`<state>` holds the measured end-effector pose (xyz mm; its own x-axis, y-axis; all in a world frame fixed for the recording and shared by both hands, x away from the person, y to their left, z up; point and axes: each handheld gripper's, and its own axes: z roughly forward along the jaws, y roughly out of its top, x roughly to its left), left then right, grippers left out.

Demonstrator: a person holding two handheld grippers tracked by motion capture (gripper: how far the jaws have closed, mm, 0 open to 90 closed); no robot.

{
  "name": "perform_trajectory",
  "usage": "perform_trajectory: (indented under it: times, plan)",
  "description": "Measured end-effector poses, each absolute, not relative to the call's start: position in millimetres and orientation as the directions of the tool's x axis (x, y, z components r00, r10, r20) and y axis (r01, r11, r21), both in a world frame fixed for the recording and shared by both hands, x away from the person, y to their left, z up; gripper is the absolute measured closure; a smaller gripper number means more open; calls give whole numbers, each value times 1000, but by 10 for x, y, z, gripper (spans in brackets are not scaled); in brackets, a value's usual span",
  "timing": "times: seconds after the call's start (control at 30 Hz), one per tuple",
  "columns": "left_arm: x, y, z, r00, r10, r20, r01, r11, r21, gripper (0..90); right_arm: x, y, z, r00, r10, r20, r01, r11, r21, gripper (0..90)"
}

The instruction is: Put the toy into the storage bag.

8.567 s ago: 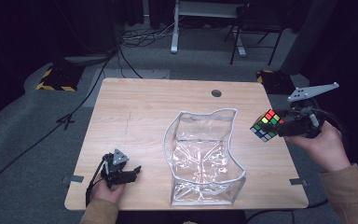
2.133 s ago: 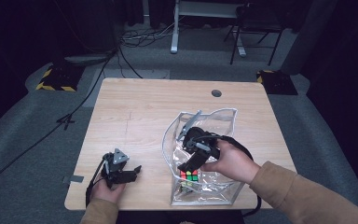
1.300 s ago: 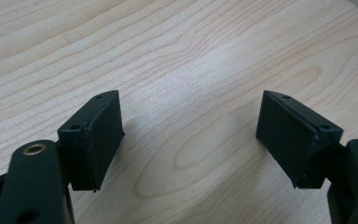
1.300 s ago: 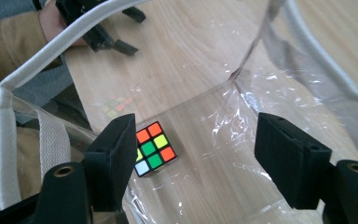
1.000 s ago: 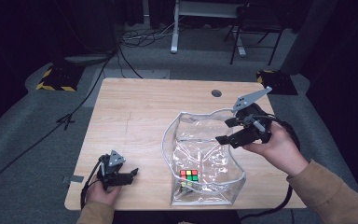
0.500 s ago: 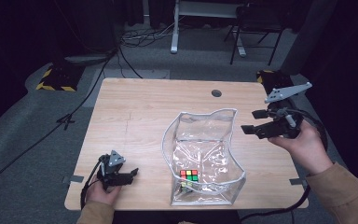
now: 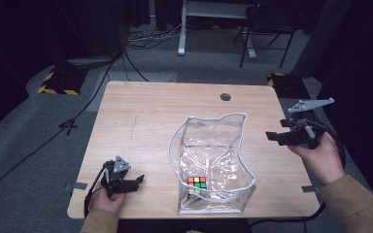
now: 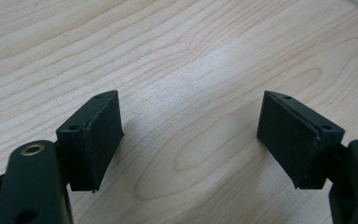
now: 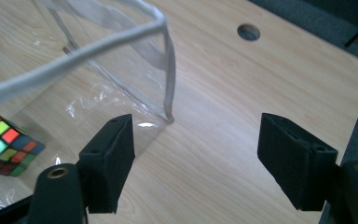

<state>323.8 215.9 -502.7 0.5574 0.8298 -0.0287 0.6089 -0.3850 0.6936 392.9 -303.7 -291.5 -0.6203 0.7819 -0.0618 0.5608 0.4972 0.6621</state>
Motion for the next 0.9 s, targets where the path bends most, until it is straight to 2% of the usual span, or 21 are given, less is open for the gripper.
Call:
perform_trajectory:
  times: [0.1, 0.4, 0.63, 0.9]
  plan:
    - [3238, 2159, -5027, 557, 830, -29, 609, -385, 694, 224, 3982, -3131, -3055, -593, 804, -37, 593, 468, 655, 271]
    - [3238, 2159, -5027, 557, 830, -29, 609, -385, 693, 224, 4024, -3424, -3366, -491, 868, -73, 628, 410, 661, 289]
    - [3238, 2159, -5027, 557, 830, -29, 609, -385, 693, 224, 4024, -3538, -3673, -477, 878, -27, 666, 382, 641, 288]
    - [3238, 2159, -5027, 557, 830, -29, 609, -385, 694, 224, 3935, -3550, -3981, -525, 851, 6, 622, 378, 686, 313]
